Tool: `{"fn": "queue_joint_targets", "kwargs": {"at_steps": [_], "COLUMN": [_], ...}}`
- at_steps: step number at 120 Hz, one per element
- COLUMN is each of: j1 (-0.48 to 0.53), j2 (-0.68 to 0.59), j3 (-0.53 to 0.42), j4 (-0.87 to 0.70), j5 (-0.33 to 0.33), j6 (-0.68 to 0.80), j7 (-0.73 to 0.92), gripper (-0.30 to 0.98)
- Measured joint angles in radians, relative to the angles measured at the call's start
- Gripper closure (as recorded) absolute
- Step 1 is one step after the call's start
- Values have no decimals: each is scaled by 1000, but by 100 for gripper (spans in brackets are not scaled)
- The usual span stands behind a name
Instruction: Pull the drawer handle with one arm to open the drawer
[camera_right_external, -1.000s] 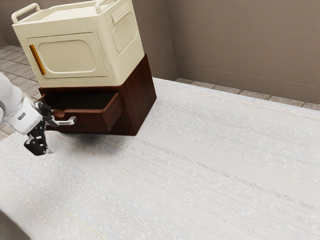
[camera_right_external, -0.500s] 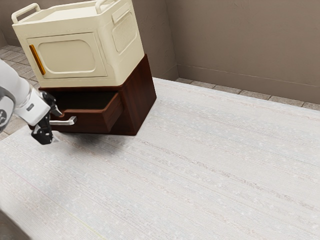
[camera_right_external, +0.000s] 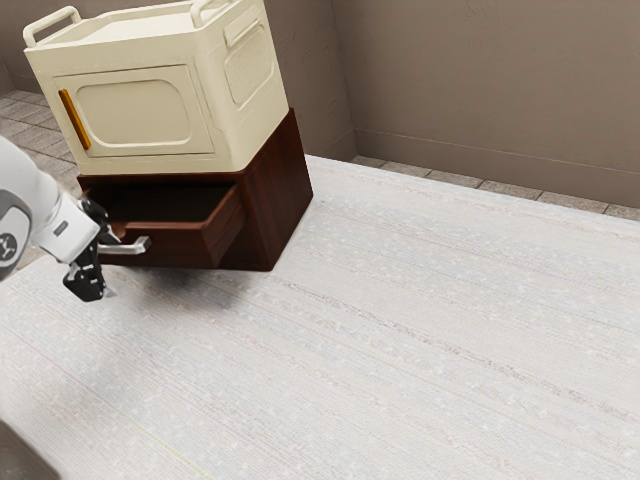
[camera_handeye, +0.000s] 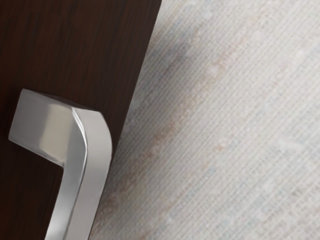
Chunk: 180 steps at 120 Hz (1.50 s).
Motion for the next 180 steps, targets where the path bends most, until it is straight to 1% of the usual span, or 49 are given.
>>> {"fn": "queue_joint_targets", "kwargs": {"at_steps": [30,62,78,88,96,104,114,136,147,155,175,180], "j1": [-4,-4,10,32,73,95,151,190,241,253,258,258], "j2": [-18,-70,-95,-108,-119,-127,-142,-178,-199,-205,-208,-214], "j3": [1,-1,-13,-35,-76,-96,-151,-187,-233,-243,-247,-248], "j4": [-33,-84,-112,-125,-138,-152,-170,-207,-225,-228,-230,-229], "j5": [-8,-10,-10,-10,-10,-9,-9,-6,-2,0,1,0], "j6": [11,15,16,15,15,15,15,17,19,20,23,23], "j7": [0,0,0,0,0,0,-1,-2,-4,-6,-9,-9], "gripper": [0,1,0,1,3,2,4,4,9,10,7,9]}}
